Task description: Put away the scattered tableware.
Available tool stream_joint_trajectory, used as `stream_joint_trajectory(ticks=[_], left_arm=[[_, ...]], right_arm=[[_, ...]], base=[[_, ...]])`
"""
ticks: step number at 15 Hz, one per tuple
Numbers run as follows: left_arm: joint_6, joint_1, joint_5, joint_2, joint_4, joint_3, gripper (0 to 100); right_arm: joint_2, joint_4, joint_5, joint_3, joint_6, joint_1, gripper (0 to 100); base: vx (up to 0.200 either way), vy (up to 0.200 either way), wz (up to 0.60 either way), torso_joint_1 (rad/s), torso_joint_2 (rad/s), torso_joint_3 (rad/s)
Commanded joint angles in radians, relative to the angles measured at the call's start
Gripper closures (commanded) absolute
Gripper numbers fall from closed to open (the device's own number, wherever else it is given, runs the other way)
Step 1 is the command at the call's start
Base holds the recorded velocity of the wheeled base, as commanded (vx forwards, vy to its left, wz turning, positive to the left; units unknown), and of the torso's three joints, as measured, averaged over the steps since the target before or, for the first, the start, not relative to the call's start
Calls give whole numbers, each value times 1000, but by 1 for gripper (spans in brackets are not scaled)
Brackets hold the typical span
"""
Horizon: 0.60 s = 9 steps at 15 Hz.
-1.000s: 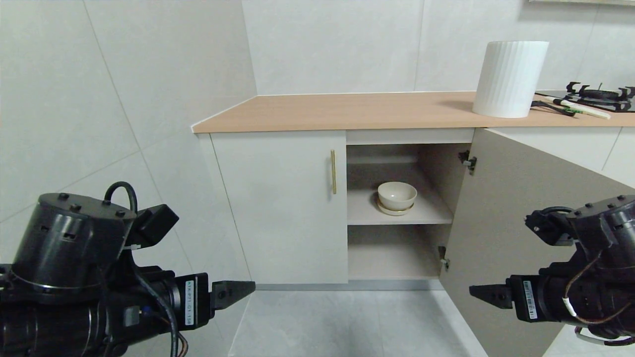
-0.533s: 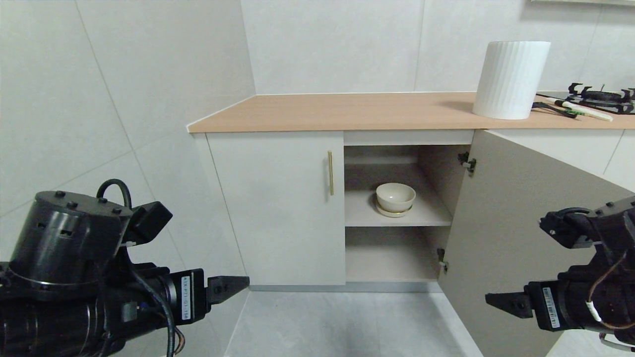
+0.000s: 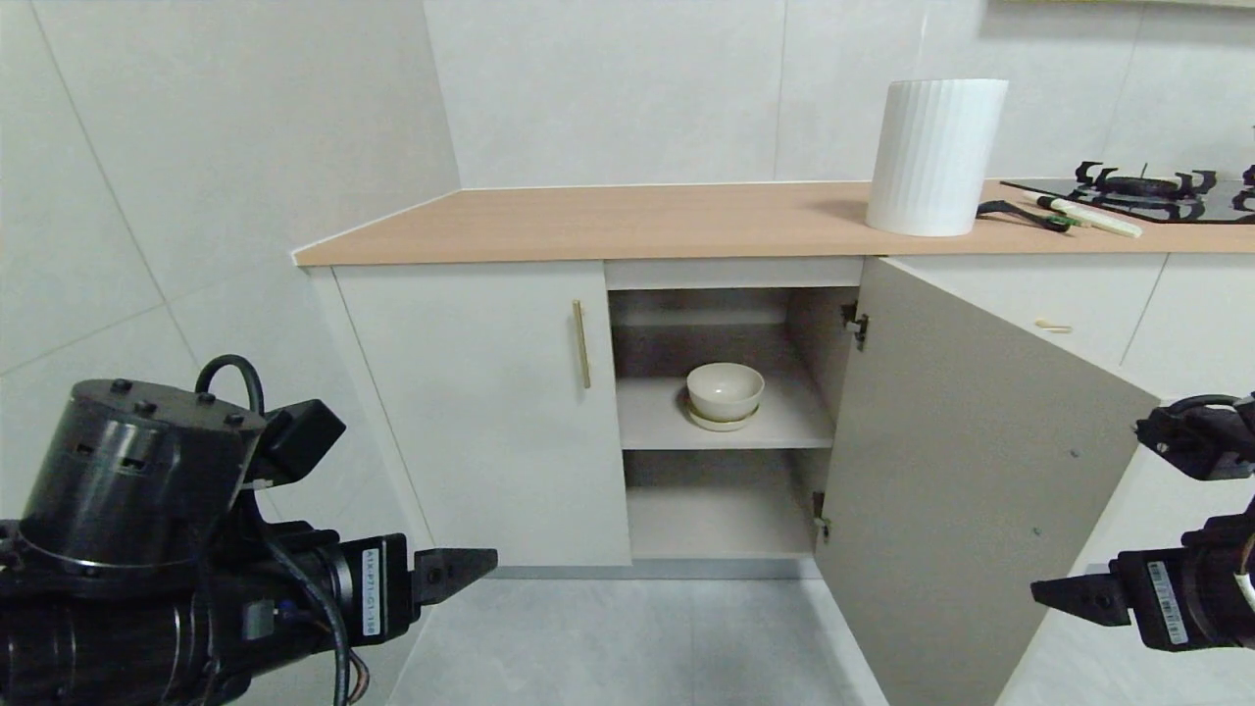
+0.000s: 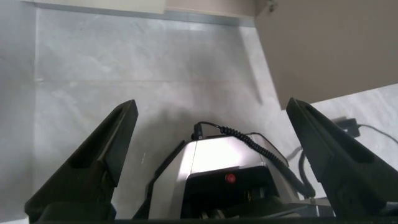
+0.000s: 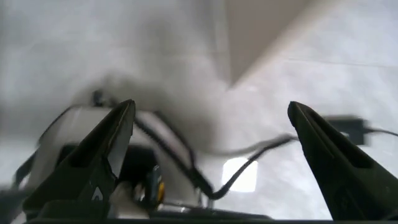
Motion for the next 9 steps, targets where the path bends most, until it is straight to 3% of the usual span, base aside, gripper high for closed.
stream_joint_trajectory(ticks=[1, 6, 9], left_arm=[[0, 0, 0, 3, 1, 0, 0], [0, 0, 0, 6, 1, 2, 0], [0, 0, 0, 6, 1, 2, 0]], right_arm=[[17, 1, -9, -12, -23, -84, 0], [20, -9, -9, -40, -103, -271, 0], [87, -122, -9, -38, -99, -351, 0]], base=[[0, -200, 0, 2, 2, 2], [0, 0, 0, 0, 0, 0], [0, 0, 0, 0, 0, 0]])
